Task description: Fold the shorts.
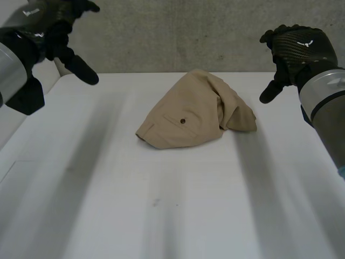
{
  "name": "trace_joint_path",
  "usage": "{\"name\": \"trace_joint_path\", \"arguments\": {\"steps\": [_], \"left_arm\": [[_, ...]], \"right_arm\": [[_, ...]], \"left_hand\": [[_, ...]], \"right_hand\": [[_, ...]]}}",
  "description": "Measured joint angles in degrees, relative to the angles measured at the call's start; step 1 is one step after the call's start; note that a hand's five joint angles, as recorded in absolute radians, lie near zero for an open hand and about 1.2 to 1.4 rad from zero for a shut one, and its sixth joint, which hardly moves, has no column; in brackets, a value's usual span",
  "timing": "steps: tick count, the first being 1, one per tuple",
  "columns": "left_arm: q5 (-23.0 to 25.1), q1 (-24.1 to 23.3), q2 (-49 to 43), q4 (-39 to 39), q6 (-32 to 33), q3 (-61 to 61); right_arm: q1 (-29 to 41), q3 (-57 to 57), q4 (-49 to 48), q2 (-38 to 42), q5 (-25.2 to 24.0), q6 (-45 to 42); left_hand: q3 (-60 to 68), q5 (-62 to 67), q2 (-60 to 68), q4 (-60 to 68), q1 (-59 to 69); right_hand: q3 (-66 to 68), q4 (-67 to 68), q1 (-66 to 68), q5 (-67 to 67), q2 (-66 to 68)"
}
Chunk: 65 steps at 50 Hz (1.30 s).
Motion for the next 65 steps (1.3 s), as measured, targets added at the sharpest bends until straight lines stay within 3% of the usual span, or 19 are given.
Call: {"name": "trace_joint_path", "arguments": {"steps": [18, 25, 33, 45, 54, 57, 59, 61, 62, 65], "left_arm": [[0.0, -0.7, -4.3, -0.6, 0.0, -0.6], [0.2, -1.0, -7.1, 5.3, 0.0, -3.3], [0.1, -1.7, -19.9, 15.1, -0.2, -4.7], [0.2, -3.3, -39.7, 21.7, -0.6, 3.0], [0.2, -5.1, -47.7, 22.8, -0.8, 9.4], [0.2, -5.5, -48.5, 22.8, -0.7, 10.1], [0.1, -6.0, -49.5, 22.8, -0.6, 10.7], [-0.2, -6.1, -49.9, 22.8, -0.4, 10.9], [-0.4, -6.1, -50.1, 22.8, -0.4, 11.1], [-1.8, -5.7, -50.1, 22.9, -0.1, 11.4]], "right_arm": [[-2.6, -2.1, 4.0, 0.9, -6.0, 0.2], [-2.6, -1.6, 4.6, 1.4, -10.1, -3.7], [-2.3, 4.7, 7.5, 4.2, -18.2, -14.1], [-6.7, 23.4, -5.5, 3.9, -19.1, -15.2], [-9.0, 31.2, -12.3, 3.1, -18.9, -15.0], [-9.1, 31.8, -13.0, 3.0, -18.8, -15.0], [-9.0, 32.7, -14.2, 3.0, -18.7, -15.0], [-8.9, 32.9, -14.5, 3.0, -18.6, -15.0], [-8.9, 32.9, -14.6, 3.0, -18.6, -15.0], [-8.7, 33.0, -14.9, 3.0, -18.6, -15.0]], "left_hand": [[0.0, 0.0, 0.0, 0.0, 0.0], [0.0, 0.0, 0.0, 0.0, 0.0], [0.0, 0.0, 0.0, 0.0, 0.0], [3.2, 3.2, 3.9, 4.0, 4.7], [6.8, 6.7, 7.5, 7.5, 8.2], [10.5, 10.3, 11.7, 11.1, 12.5], [29.1, 28.3, 30.6, 29.7, 31.9], [36.3, 35.3, 37.1, 36.9, 38.2], [47.0, 45.7, 47.8, 47.7, 47.6], [55.3, 52.8, 56.3, 56.6, 51.7]], "right_hand": [[0.0, 0.0, 0.0, 0.0, 0.0], [0.0, 0.0, 0.0, 0.0, 0.0], [0.0, 0.0, 0.0, 0.0, 0.0], [0.0, 0.0, 0.0, 0.0, 0.0], [0.0, 0.0, 0.0, 0.0, 0.0], [0.0, 0.0, 0.0, 0.0, 0.0], [0.0, 0.0, 0.0, 0.0, 0.0], [0.0, 0.0, 0.0, 0.0, 0.0], [0.0, 0.0, 0.0, 0.0, 0.0], [0.0, 0.0, 0.0, 0.0, 0.0]]}}
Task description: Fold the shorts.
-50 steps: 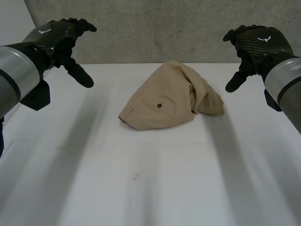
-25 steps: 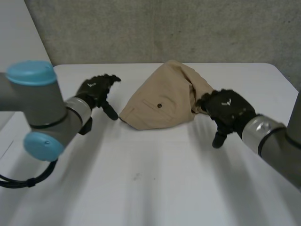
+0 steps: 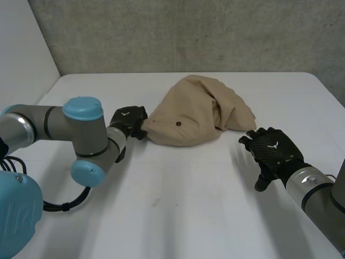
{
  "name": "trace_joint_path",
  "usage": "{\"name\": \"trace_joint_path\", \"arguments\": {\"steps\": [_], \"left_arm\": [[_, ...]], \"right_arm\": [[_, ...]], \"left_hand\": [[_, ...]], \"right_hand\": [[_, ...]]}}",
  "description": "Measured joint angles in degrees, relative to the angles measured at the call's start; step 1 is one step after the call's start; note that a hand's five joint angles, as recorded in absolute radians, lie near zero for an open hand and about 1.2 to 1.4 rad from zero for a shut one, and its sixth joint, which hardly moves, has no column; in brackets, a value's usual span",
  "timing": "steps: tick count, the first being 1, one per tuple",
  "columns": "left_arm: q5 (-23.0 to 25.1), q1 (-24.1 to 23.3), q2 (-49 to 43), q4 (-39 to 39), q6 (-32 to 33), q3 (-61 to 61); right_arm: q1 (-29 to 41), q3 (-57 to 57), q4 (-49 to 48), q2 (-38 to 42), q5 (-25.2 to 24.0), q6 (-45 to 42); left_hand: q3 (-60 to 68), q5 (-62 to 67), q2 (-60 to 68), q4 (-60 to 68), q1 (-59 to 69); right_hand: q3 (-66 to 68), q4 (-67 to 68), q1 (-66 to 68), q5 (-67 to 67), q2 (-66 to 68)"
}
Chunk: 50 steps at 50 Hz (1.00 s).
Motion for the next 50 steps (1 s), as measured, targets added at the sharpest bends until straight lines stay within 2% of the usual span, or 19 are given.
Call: {"name": "trace_joint_path", "arguments": {"steps": [5, 10, 15, 18, 22, 26, 33, 39, 40, 41, 43, 46, 48, 50], "left_arm": [[-6.0, 2.2, 2.2, 0.2, 1.9, -0.1], [-13.6, 7.2, 9.2, 2.5, 5.1, -1.5], [-16.2, 11.0, 16.8, 8.5, 6.7, -2.6], [-16.2, 13.3, 23.5, 15.2, 7.4, -3.1], [-12.6, 13.3, 28.7, 21.9, 7.7, -3.4], [-7.6, 10.2, 29.6, 24.5, 7.8, -3.5], [6.1, -1.5, 23.9, 24.7, 7.7, -4.2], [16.3, -8.7, 19.3, 21.0, 7.7, -7.6], [18.2, -10.0, 18.7, 19.6, 7.7, -8.7], [19.4, -10.9, 18.3, 18.4, 7.8, -9.6], [21.7, -13.2, 17.7, 15.1, 8.3, -12.0], [23.2, -15.6, 17.4, 11.5, 9.3, -14.7], [23.9, -18.1, 17.7, 7.6, 11.8, -17.9], [24.0, -19.4, 18.0, 5.3, 14.0, -19.9]], "right_arm": [[0.1, 0.4, -0.3, -0.1, 0.0, 0.0], [0.1, 0.7, -0.4, -0.2, 0.0, 0.0], [0.1, 0.8, -0.4, -0.3, 0.0, 0.0], [0.1, 0.8, -0.4, -0.5, 0.0, 0.0], [0.1, 1.2, -0.4, -1.1, 0.0, 0.0], [0.1, 1.6, -0.5, -2.0, -0.1, 0.0], [0.0, 2.6, -1.2, -5.0, -0.1, 0.0], [-0.2, 3.1, -1.9, -6.6, 0.1, 0.0], [-0.4, 3.1, -1.9, -6.9, 0.1, 0.0], [-0.6, 3.1, -2.0, -7.1, 0.1, 0.0], [-1.1, 3.1, -2.0, -7.4, 0.1, 0.0], [-2.3, 3.1, -2.1, -7.9, 0.2, 0.1], [-3.5, 3.1, -2.2, -8.2, 0.2, 0.1], [-4.2, 3.0, -2.3, -8.3, 0.2, 0.1]], "left_hand": [[0.3, 0.0, 0.3, 0.3, 0.0], [0.3, 0.0, 0.3, 0.3, 0.0], [0.5, 0.0, 0.3, 0.5, 1.1], [0.7, 0.1, 0.3, 0.5, 1.1], [0.7, 0.9, 0.4, 0.5, 1.2], [1.2, 1.9, 0.4, 0.5, 1.3], [1.3, 2.3, 0.4, 0.5, 1.3], [-2.2, 0.2, -2.6, -2.5, 0.5], [-11.9, -9.7, -12.4, -12.9, -9.1], [-14.8, -11.6, -15.4, -15.0, -11.3], [-26.2, -24.0, -26.9, -27.4, -24.0], [-33.7, -31.7, -34.3, -34.6, -30.4], [-44.6, -43.3, -45.2, -46.1, -41.3], [-50.0, -48.7, -50.6, -51.3, -46.0]], "right_hand": [[0.0, 0.0, 0.0, 0.0, 0.0], [0.0, 0.0, 0.0, 0.0, 0.0], [0.0, 0.0, 0.0, 0.0, 0.0], [0.0, 0.0, 0.0, 0.0, 0.0], [0.0, 0.0, 0.0, 0.0, 0.0], [0.0, 0.0, 0.0, 0.0, 0.0], [0.0, 0.0, 0.0, 0.0, 0.0], [0.0, 0.0, 0.0, 0.0, 0.0], [0.0, 0.0, 0.0, 0.0, 0.0], [0.0, 0.0, 0.0, 0.0, 0.0], [0.0, 0.0, 0.0, 0.0, 0.0], [0.0, 0.0, 0.0, 0.0, 0.0], [0.0, 0.0, 0.0, 0.0, 0.0], [0.0, 0.0, 0.0, 0.0, 0.0]]}}
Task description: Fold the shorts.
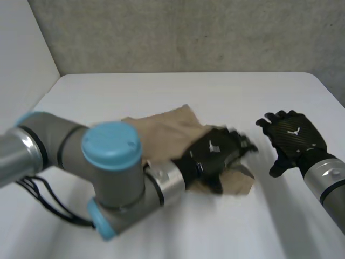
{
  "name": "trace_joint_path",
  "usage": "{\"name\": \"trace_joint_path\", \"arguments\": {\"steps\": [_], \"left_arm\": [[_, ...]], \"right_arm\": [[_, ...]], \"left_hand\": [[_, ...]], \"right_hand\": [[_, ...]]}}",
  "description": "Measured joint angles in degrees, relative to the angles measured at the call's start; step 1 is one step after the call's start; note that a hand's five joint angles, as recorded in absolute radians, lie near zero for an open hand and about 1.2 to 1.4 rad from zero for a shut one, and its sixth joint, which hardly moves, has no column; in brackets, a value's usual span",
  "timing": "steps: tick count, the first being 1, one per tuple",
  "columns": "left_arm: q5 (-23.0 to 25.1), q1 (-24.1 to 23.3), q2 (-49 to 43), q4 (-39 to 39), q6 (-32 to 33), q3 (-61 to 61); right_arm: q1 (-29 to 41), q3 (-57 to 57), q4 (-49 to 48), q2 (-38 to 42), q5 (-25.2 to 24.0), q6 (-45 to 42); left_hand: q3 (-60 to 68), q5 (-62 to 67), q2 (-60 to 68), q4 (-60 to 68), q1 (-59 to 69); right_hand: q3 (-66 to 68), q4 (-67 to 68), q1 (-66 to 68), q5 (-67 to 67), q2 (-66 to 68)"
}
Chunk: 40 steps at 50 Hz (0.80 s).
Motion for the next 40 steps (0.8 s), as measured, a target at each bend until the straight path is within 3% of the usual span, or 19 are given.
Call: {"name": "trace_joint_path", "arguments": {"steps": [7, 14, 18, 25, 27, 28, 34, 40], "left_arm": [[-0.5, -1.8, 5.4, -5.6, 8.6, -6.1], [-3.4, 0.3, 12.3, -6.4, 10.0, -8.1], [-8.9, 2.8, 15.7, -6.2, 8.7, -8.4], [-24.4, 10.7, 19.6, -5.6, 4.7, -8.0], [-24.4, 10.7, 19.6, -5.6, 4.7, -8.0], [-27.2, 14.6, 19.4, -5.5, 4.1, -7.4], [-26.5, 20.3, 16.0, -5.6, 4.5, -4.6], [-20.0, 26.4, 5.6, -8.7, 6.2, 3.1]], "right_arm": [[-1.8, -0.3, -0.3, -0.1, 0.0, 0.0], [-1.6, -1.0, -0.1, -0.2, 0.2, 1.0], [-1.3, -2.5, 0.7, -0.4, 0.2, 3.0], [0.4, -11.0, 9.8, 0.2, -0.1, 10.2], [0.4, -11.0, 9.8, 0.2, -0.1, 10.2], [2.0, -19.9, 20.0, 4.4, -0.8, 14.8], [4.8, -32.0, 30.7, 12.5, -1.9, 18.5], [9.5, -45.3, 36.5, 23.1, -1.7, 19.2]], "left_hand": [[-2.2, -2.4, -2.1, -2.1, -1.1], [-2.2, -2.4, -2.1, -2.1, -1.1], [-2.2, -2.3, -2.1, -2.0, -1.1], [-2.2, -2.4, -2.1, -2.1, -1.1], [-2.2, -2.4, -2.1, -2.1, -1.1], [-2.2, -2.4, -2.1, -2.1, -1.1], [-2.2, -2.4, -2.1, -2.1, -1.1], [-2.2, -2.4, -2.1, -2.1, -1.1]], "right_hand": [[0.0, 0.0, 0.0, 0.0, 0.0], [0.0, 0.0, 0.0, 0.0, 0.0], [0.0, 0.0, 0.0, 0.0, 0.0], [0.0, 0.0, 0.0, 0.0, 0.0], [0.0, 0.0, 0.0, 0.0, 0.0], [0.0, 0.0, 0.0, 0.0, 0.0], [0.0, 0.0, 0.0, 0.0, 0.0], [0.0, 0.0, 0.0, 0.0, 0.0]]}}
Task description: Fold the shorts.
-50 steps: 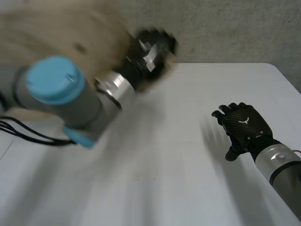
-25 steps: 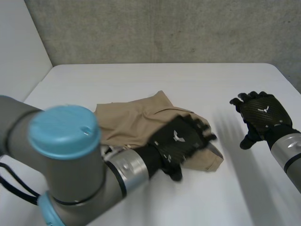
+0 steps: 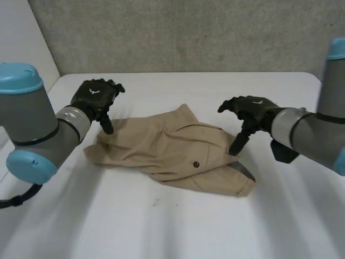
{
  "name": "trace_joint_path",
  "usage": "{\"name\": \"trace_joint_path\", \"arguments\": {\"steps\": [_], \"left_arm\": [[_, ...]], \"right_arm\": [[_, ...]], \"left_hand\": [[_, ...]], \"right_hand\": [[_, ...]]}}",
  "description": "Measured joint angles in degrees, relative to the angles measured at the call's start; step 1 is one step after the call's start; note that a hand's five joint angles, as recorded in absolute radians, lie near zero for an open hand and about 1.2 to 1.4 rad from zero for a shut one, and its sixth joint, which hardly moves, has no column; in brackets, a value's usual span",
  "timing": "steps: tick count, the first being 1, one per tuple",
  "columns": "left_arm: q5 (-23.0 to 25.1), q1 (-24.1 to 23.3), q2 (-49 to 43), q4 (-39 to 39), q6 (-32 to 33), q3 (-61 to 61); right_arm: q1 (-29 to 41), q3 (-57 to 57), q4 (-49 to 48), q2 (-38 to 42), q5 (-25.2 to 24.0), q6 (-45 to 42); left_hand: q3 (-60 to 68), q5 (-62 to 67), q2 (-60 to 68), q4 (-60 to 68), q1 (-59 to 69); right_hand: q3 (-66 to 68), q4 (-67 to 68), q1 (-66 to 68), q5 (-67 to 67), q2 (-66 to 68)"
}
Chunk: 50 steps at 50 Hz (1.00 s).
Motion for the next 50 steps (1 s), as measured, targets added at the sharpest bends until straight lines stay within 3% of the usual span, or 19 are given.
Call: {"name": "trace_joint_path", "arguments": {"steps": [5, 7, 12, 16, 17, 19, 21, 26, 30, 37, 42, 47, 50], "left_arm": [[3.4, 1.8, -6.3, -2.8, 1.9, 5.6], [5.7, 2.4, -12.5, -4.8, 4.3, 11.6], [6.6, 2.1, -18.0, -8.3, 6.9, 17.2], [6.8, 1.7, -20.4, -12.0, 9.5, 20.4], [6.7, 1.6, -20.5, -12.4, 9.9, 20.8], [6.7, 1.5, -20.7, -12.9, 10.5, 21.3], [6.6, 1.4, -20.8, -13.2, 11.1, 21.9], [6.5, 1.3, -20.7, -12.2, 11.6, 23.6], [5.6, 0.9, -20.5, -6.1, 11.6, 28.8], [-1.4, -0.6, -16.8, 18.5, 10.1, 36.4], [-6.8, -1.2, -9.1, 36.6, 6.8, 34.3], [-8.8, -1.1, -3.1, 43.3, 3.0, 28.8], [-8.9, -1.0, -1.2, 43.5, 1.5, 25.0]], "right_arm": [[1.1, -5.5, 1.6, 5.3, 0.3, -0.1], [2.1, -13.4, 2.7, 12.7, 1.2, -0.4], [2.4, -20.2, 4.1, 18.7, 2.5, -0.6], [2.7, -26.0, 6.8, 23.3, 2.9, -0.9], [2.7, -26.9, 7.3, 23.9, 2.8, -0.9], [2.8, -28.5, 8.0, 24.9, 2.6, -1.0], [2.9, -30.8, 8.5, 26.0, 2.0, -1.1], [2.9, -35.6, 8.3, 27.4, 0.3, -1.8], [2.8, -45.0, 4.2, 28.7, -0.8, -4.3], [3.6, -57.1, -15.2, 26.3, 1.8, -6.7], [4.2, -53.3, -33.3, 19.2, 6.2, -6.9], [4.3, -44.2, -44.2, 12.8, 7.6, -7.2], [4.2, -38.8, -46.6, 10.1, 7.4, -7.7]], "left_hand": [[0.0, 0.0, 0.0, 0.0, 0.0], [0.0, 0.1, 0.0, 0.0, 0.0], [3.7, 4.8, 4.3, 4.2, 3.9], [23.6, 24.4, 23.9, 24.1, 26.0], [27.4, 27.5, 27.7, 27.3, 29.3], [32.9, 33.3, 33.2, 33.2, 34.5], [45.9, 46.6, 46.8, 46.5, 47.1], [52.8, 51.6, 53.2, 53.7, 50.1], [52.9, 51.6, 53.3, 53.7, 50.1], [52.9, 51.6, 53.3, 53.9, 50.1], [52.9, 51.6, 53.3, 53.9, 50.1], [52.9, 51.6, 53.3, 53.9, 50.1], [52.9, 51.6, 53.4, 53.9, 50.1]], "right_hand": [[0.0, 0.0, 0.0, 0.0, 0.0], [0.4, 0.2, 0.2, 0.2, 0.3], [13.5, 12.3, 10.6, 11.5, 13.0], [33.5, 32.5, 27.7, 30.4, 33.4], [33.5, 32.5, 27.7, 30.4, 33.4], [45.1, 44.3, 36.0, 41.9, 45.5], [52.3, 52.3, 41.9, 49.3, 52.9], [54.4, 54.8, 43.2, 51.7, 54.6], [54.4, 54.8, 43.2, 51.8, 54.6], [54.9, 54.8, 43.9, 51.8, 54.6], [54.9, 54.8, 43.9, 51.9, 54.6], [54.9, 54.8, 43.9, 52.5, 54.6], [54.9, 54.8, 43.9, 52.5, 54.6]]}}
